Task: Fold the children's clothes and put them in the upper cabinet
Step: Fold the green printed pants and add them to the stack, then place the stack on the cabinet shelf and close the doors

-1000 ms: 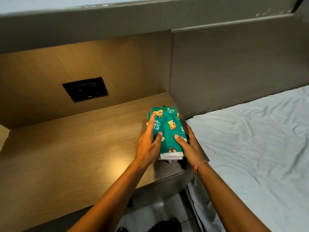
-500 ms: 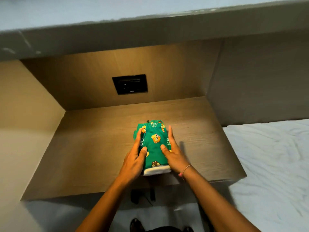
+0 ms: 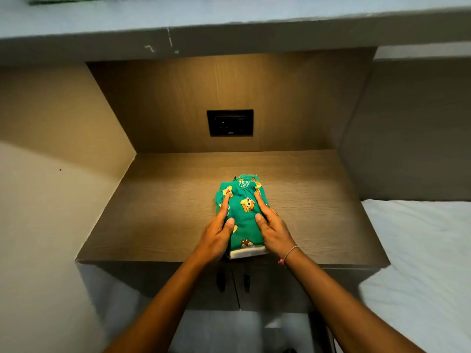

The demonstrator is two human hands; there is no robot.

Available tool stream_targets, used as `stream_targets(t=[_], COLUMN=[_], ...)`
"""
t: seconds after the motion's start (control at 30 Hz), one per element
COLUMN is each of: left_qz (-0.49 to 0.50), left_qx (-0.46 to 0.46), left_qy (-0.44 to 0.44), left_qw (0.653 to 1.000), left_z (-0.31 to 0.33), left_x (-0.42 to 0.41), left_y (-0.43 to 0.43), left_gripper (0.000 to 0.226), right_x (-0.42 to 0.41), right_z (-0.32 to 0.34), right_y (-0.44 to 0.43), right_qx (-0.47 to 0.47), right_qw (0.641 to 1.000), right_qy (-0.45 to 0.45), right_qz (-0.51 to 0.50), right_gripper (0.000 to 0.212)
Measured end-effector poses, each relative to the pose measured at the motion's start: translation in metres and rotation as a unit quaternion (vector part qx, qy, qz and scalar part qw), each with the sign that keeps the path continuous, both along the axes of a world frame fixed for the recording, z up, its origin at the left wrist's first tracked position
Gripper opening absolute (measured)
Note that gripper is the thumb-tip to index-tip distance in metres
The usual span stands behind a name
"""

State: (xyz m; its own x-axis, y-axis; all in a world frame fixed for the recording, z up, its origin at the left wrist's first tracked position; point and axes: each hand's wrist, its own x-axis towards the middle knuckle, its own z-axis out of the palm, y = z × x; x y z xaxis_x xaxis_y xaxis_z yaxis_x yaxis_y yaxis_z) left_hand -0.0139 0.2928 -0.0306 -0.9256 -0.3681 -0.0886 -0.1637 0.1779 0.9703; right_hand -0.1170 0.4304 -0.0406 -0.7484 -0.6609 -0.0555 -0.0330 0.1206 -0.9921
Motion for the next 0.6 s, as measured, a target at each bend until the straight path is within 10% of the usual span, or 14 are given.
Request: stream_targets(t=[0.6], left_qz=[-0.153], left_qx=[-0.133], left_qy=[0.38], left_qw=[0.903], left_z=[0.277], left_x=[0.041], left_y=[0.092], left_gripper=[0.056], right_x=[0.108], right_z=[0.303], right_y=[0.13], right_qx=[-0.19], right_qw=[0.912], right_qy=[0.344], right_qz=[-0.118], right_gripper=[0.05])
